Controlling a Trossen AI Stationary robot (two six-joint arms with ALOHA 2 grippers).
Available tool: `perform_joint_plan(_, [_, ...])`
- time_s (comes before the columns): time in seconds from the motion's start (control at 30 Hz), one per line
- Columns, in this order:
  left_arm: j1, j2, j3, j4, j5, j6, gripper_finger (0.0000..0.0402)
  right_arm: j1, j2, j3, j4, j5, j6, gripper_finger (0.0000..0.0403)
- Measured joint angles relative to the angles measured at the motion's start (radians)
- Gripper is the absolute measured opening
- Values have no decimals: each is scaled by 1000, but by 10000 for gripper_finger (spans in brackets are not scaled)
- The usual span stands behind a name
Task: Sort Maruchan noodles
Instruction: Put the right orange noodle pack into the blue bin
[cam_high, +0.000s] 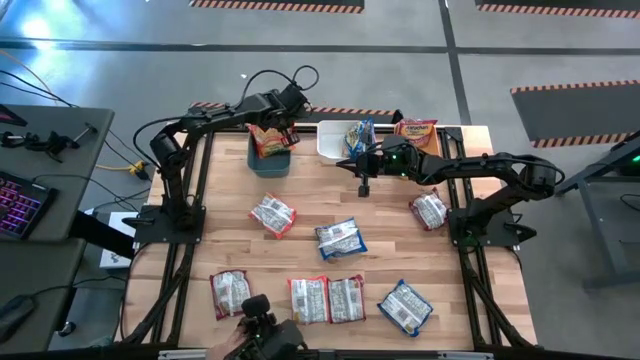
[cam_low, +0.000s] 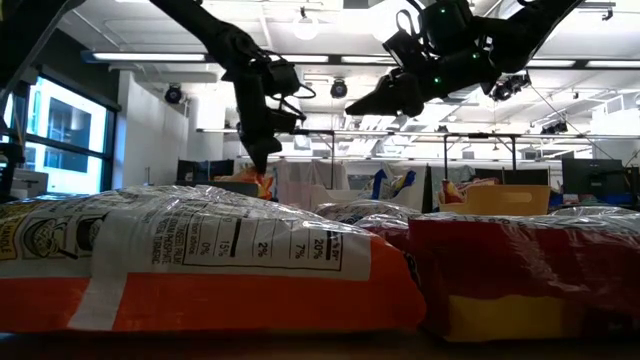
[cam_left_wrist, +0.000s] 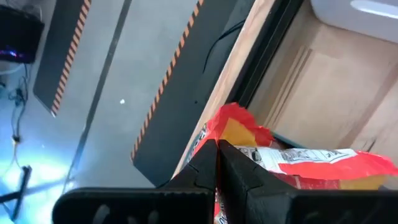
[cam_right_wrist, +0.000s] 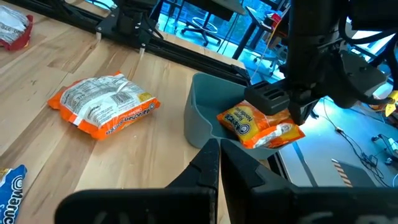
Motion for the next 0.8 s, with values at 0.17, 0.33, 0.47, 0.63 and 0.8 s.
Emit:
perform_joint_plan(0.17, [-10, 0, 0, 10, 3, -29, 1, 0, 0, 0, 0, 0, 35, 0])
perform_joint_plan(0.33, [-9, -14, 0, 7, 11, -66, 19, 0, 0, 0, 0, 23, 58, 0])
perform_joint_plan(0.47, [-6, -55, 0, 8, 50, -69, 55, -5, 0, 0, 2, 32, 98, 1])
perform_joint_plan(0.63, [-5, -149, -5, 11, 107, -109, 97, -24, 0, 0, 23, 32, 209, 18])
perform_joint_plan(0.8, [10, -316, -190, 210, 249, -148, 90, -52, 10, 0, 39, 25, 311, 74])
